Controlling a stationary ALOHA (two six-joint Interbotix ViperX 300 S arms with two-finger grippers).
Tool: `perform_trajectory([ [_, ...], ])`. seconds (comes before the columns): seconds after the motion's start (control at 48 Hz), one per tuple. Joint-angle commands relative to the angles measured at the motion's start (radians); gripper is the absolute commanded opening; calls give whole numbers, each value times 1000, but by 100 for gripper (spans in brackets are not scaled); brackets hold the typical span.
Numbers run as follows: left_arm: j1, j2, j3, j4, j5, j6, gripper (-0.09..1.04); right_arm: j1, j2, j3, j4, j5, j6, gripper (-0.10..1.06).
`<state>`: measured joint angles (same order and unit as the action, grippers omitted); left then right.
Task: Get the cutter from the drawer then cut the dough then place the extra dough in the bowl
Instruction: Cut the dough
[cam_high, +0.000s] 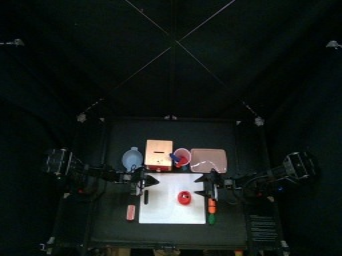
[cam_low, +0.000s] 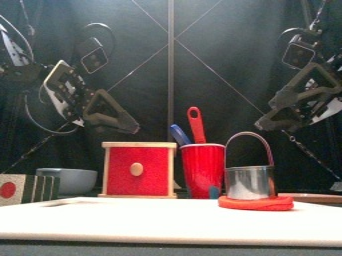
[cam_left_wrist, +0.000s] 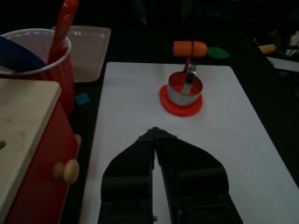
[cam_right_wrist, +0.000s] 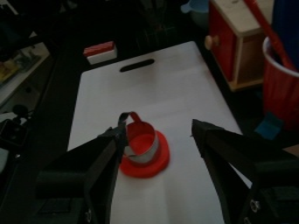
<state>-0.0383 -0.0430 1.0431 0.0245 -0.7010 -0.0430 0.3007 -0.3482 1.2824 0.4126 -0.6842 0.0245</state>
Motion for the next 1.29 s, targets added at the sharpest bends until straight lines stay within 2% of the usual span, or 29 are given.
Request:
perform_trajectory([
  [0.021, -20, 11, -37, 20, -38, 2, 45, 81, 25, -26, 118, -44, -51, 93],
  [0.229, -34, 72, -64, 52, -130, 2, 45, 187, 106, -71, 316, -138, -184, 93],
  [0.333, -34, 112, -89, 64, -166, 2, 46, 218, 150, -106, 383, -155, -236, 93],
  [0.5, -29, 172, -143, 81, -172, 3, 57, 249, 201, -144, 463, -166, -261, 93],
  [0.688, -26, 218, -176, 94, -172, 3, 75, 284, 213, -143, 515, -218, -259, 93],
  [0.812, -26, 241, -204, 100, -173, 5, 81, 296, 232, -155, 541, -235, -261, 93],
  [1.292, -26, 327, -313, 123, -173, 31, 81, 313, 293, -201, 563, -236, -261, 93],
])
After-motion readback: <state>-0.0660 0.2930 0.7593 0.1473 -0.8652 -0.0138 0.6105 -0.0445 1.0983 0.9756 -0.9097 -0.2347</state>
